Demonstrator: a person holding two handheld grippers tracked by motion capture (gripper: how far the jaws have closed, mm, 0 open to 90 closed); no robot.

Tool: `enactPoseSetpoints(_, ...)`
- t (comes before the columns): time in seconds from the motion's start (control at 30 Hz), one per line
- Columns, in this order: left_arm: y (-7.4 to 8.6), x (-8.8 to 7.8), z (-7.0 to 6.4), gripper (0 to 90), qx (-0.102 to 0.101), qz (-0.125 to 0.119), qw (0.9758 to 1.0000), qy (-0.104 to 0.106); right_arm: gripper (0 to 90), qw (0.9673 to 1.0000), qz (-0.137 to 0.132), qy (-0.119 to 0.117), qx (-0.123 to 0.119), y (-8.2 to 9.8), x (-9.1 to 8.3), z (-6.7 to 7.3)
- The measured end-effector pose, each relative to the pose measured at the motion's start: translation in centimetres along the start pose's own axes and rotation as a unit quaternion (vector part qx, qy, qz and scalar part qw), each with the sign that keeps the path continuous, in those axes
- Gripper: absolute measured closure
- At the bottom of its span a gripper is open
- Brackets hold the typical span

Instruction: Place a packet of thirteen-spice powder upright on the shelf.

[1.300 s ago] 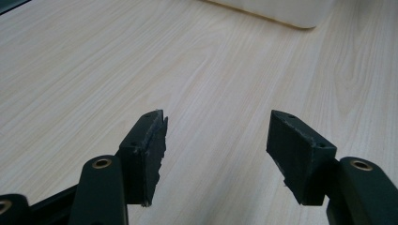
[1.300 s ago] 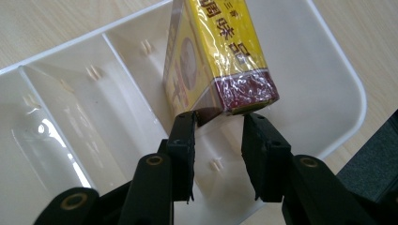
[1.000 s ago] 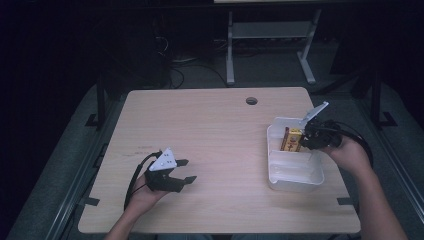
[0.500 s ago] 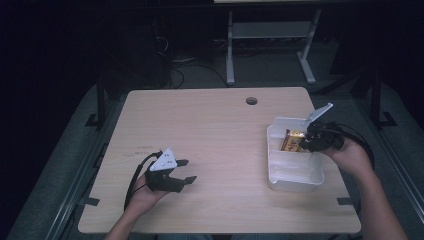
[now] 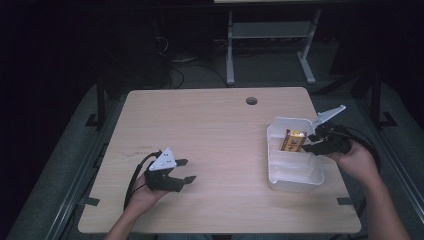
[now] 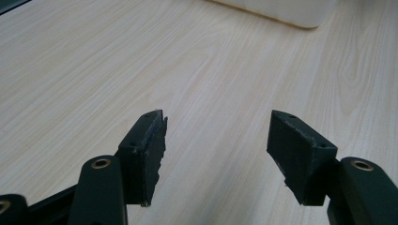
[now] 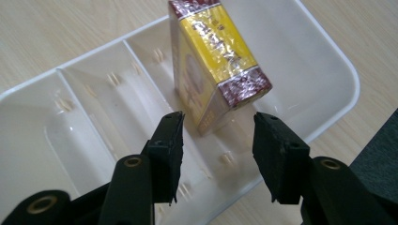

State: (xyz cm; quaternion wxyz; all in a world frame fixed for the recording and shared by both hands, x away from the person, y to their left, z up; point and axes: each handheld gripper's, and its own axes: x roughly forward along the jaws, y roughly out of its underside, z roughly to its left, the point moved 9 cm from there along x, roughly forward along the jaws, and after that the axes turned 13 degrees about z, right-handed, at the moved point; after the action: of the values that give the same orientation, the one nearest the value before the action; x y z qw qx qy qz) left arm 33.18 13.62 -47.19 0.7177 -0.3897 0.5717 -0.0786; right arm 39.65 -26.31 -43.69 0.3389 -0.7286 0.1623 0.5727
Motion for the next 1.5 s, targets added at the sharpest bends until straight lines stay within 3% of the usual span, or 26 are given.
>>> enactPoseSetpoints(0.73,0.0,0.0,0.0,36.3,0.0,0.001,1.0,-0.002,48.1,0.9974,-0.069,-0.02,0.0,2.4,-2.3,2.7)
enactPoseSetpoints(1.5,0.0,0.1,0.0,36.1,0.0,0.003,1.0,-0.002,44.6,0.9903,-0.132,-0.042,-0.006,4.9,-3.4,7.7)
